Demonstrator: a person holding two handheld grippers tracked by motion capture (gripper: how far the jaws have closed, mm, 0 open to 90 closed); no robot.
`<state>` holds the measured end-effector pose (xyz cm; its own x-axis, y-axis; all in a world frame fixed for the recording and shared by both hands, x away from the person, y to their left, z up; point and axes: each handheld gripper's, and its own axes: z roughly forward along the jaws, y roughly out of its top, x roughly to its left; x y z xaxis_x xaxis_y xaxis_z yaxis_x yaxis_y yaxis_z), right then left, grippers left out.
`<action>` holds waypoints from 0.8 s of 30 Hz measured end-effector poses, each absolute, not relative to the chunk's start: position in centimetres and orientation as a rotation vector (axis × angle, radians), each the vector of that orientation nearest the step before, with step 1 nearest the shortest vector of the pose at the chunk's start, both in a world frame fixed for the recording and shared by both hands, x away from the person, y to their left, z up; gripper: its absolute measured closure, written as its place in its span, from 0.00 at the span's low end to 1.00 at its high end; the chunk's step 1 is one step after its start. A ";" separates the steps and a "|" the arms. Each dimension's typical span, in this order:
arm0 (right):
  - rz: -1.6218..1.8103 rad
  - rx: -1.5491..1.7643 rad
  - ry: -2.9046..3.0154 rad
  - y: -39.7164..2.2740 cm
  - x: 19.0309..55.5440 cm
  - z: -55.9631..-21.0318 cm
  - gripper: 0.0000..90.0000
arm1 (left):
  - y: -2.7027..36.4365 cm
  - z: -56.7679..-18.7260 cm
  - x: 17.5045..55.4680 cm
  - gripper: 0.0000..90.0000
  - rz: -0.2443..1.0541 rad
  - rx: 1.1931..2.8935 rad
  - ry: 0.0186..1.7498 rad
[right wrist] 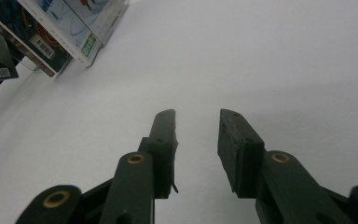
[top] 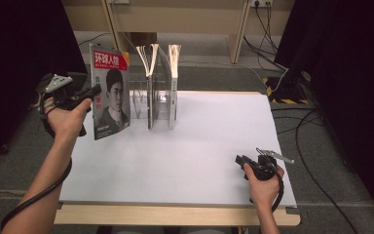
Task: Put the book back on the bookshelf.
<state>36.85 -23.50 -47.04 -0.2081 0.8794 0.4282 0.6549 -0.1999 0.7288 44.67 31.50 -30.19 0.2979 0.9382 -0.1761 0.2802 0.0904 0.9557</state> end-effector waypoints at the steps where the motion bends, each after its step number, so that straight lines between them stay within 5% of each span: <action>1: 1.366 1.805 1.815 -23.5 36.8 -47.0 0.75 | 31.5 -30.2 44.8 0.97 0.731 1.429 1.208; 24: 1.367 1.803 1.797 -23.9 36.8 -46.9 0.75 | 30.4 -30.0 48.4 0.97 0.799 1.411 1.222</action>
